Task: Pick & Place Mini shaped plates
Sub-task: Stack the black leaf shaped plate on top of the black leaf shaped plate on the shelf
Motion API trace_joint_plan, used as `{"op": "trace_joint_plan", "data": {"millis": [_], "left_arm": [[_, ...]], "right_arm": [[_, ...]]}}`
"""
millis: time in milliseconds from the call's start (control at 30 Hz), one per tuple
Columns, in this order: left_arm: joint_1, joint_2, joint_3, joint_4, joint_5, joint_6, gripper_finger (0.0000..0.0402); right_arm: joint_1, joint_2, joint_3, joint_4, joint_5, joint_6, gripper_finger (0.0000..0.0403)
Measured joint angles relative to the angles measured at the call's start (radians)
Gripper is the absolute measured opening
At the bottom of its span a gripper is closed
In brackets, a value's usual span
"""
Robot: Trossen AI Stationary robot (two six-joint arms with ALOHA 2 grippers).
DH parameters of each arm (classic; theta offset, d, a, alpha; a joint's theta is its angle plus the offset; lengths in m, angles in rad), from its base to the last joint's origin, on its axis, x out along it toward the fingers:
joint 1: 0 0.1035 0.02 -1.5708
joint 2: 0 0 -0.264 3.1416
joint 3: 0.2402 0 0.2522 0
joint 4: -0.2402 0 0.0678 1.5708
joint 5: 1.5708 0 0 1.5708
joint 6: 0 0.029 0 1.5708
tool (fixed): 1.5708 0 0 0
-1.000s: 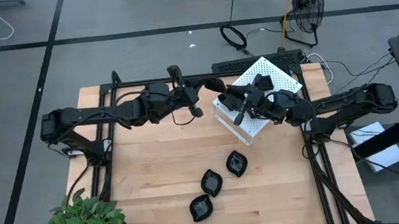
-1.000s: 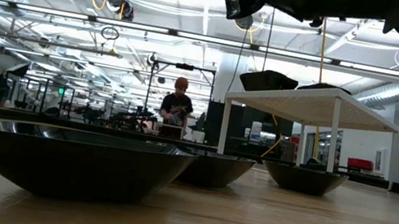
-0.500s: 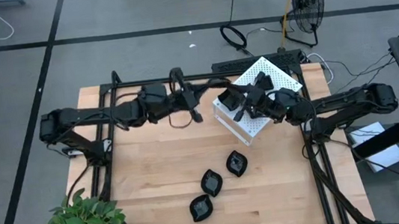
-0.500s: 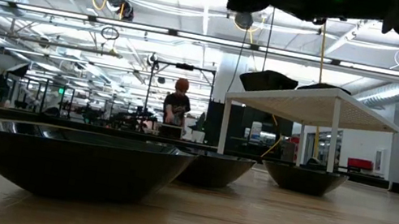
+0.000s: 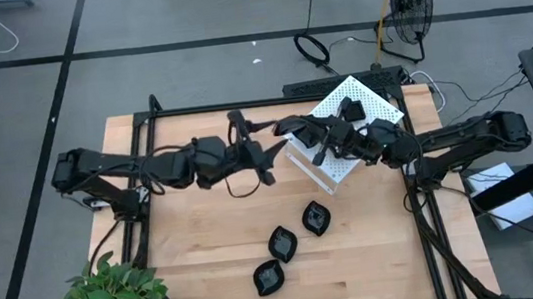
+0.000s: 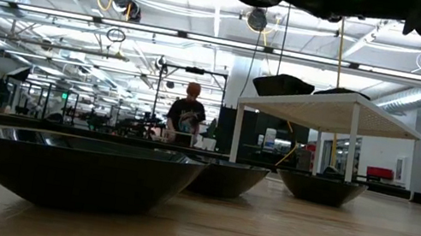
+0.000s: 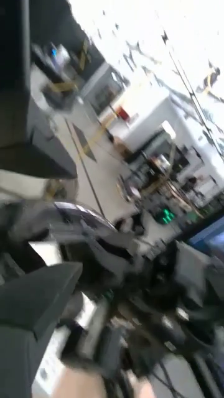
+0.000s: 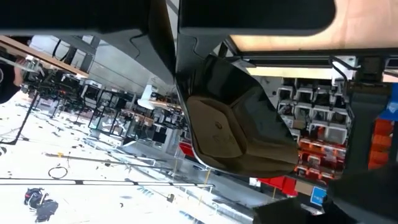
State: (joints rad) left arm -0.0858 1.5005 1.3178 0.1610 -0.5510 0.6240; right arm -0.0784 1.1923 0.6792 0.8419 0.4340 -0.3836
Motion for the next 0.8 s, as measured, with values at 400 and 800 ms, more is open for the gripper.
{"op": "trace_joint_plan", "data": {"millis": [400,800], "left_arm": [[-0.014,-0.114,0.002,-0.629,0.085,-0.236,0.0305],[0.09,-0.414,-0.515,-0.196,0.353,-0.203,0.0275]], "right_arm": [[0.005,-0.036,0.376,-0.826,0.138,0.089,0.0],[-0.012,-0.019,0.888,-1.852,-0.006,0.748,0.0]]}}
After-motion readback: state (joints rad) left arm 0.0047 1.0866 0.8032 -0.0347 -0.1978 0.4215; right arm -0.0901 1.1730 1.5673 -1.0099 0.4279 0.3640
